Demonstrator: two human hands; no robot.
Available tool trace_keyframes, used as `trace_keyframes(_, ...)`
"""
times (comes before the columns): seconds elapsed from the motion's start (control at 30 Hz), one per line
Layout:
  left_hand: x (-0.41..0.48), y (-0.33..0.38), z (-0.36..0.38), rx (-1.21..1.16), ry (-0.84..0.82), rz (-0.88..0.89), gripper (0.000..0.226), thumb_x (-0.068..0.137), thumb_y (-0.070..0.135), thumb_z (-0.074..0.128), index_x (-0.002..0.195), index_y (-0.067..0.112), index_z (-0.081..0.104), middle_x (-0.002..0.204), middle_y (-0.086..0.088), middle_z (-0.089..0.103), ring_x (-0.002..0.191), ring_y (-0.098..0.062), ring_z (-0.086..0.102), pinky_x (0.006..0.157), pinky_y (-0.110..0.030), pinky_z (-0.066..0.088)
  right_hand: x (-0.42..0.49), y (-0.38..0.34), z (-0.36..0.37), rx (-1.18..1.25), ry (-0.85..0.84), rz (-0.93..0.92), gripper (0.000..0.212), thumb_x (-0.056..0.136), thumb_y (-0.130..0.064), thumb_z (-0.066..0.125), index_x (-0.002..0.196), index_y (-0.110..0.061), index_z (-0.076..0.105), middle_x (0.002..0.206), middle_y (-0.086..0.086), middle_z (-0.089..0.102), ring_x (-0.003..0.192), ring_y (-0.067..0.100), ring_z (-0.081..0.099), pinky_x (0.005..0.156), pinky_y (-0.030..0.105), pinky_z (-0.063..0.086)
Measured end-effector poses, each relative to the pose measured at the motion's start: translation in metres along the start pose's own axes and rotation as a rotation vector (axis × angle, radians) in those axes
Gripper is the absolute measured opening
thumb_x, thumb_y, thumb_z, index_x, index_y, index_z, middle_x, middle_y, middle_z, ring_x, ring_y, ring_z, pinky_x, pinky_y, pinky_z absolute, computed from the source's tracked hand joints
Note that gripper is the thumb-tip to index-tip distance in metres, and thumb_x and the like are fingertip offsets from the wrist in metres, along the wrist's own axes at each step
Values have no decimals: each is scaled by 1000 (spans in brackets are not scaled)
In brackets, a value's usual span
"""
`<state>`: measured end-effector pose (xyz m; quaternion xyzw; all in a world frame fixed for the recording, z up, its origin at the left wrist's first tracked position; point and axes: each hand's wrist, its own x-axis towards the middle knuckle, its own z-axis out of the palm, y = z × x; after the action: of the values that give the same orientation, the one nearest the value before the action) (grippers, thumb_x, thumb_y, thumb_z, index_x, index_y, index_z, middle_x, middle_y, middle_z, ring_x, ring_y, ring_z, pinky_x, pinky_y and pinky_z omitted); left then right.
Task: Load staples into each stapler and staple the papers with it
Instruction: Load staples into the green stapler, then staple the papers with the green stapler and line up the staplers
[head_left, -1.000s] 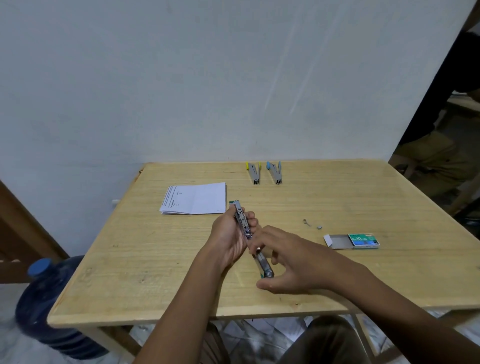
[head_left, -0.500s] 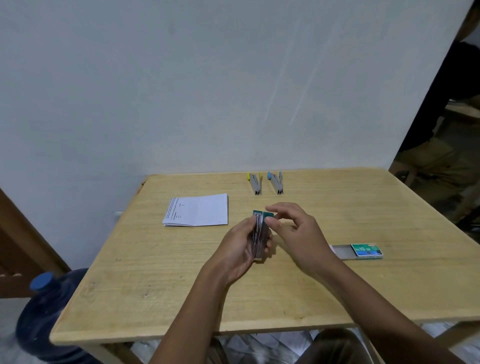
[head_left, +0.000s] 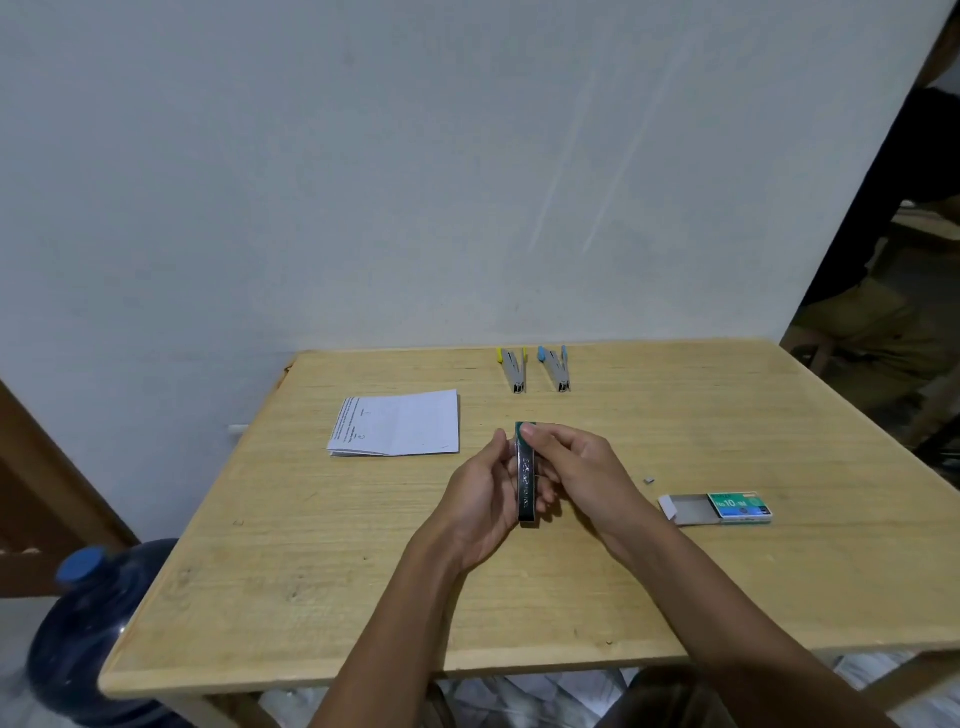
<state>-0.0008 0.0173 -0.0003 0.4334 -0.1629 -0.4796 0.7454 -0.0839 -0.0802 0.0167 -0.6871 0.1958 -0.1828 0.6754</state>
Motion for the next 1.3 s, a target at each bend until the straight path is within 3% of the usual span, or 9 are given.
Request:
trace_keyframes(0.1,2,-1,-2,15,31,-3,48,107,35,26,116,-2,57,73,-15,61,65,-23,55,66,-35,42,1,2,2,8,29,-5,26,92,-39,65,100,-16,76,71,15,62,51,17,50,59,37,45)
trace_keyframes(0.27,3,-2,-2,20,79,13,50,107,35,29,110,-2,62,76,-17,60,68,-25,59,69,-36,50,-5,3,8,41,93,-11,21,94,-34,64,101,-17,76,56,-5,59,54,13,48,53,23,44)
trace_keyframes(0.37,4,-4,1,12,226,101,50,107,31,31,99,-4,66,83,-21,58,71,-26,59,73,-40,50,-7,0,7,105,190,-75,20,93,-31,66,104,-18,75,79,-6,76,73,9,71,67,18,51)
trace_keyframes(0.47,-2,-4,8,170,472,300,31,104,21,41,89,1,61,84,-15,57,69,-19,54,64,-27,48,-12,-7,-1,178,239,-120,20,93,-34,64,103,-20,73,99,-1,77,92,16,74,85,28,54)
trace_keyframes(0.57,-2,8,-10,770,965,559,19,98,24,52,90,11,64,101,-6,61,97,-24,54,86,-28,42,-15,-16,-8,148,260,-39,31,95,-44,58,99,-17,73,88,1,75,68,15,68,66,24,51)
trace_keyframes(0.67,7,33,-55,1027,1278,453,30,90,39,61,108,15,61,128,-11,48,123,-34,38,101,-44,28,-15,-18,-11,92,245,40,42,93,-50,57,93,-11,72,74,3,68,52,13,55,52,26,41)
trace_keyframes(0.8,8,51,-86,1291,1246,19,74,80,60,64,129,9,42,135,-16,40,127,-35,34,101,-45,27,-15,-18,-15,86,217,95,47,94,-50,55,95,-6,70,64,-4,63,45,11,48,47,23,37)
trace_keyframes(1.03,14,64,-99,1230,1210,-70,83,68,54,79,126,9,41,135,-14,43,128,-33,35,101,-45,30,-15,-23,-11,98,179,112,49,94,-50,55,102,-4,70,66,-6,65,46,10,49,49,25,39)
trace_keyframes(1.3,-2,68,-102,942,1123,160,23,85,23,62,106,17,60,103,-5,63,104,-31,52,90,-41,27,-20,-24,-13,118,178,116,46,94,-49,56,101,-5,69,90,2,71,49,11,50,50,26,36)
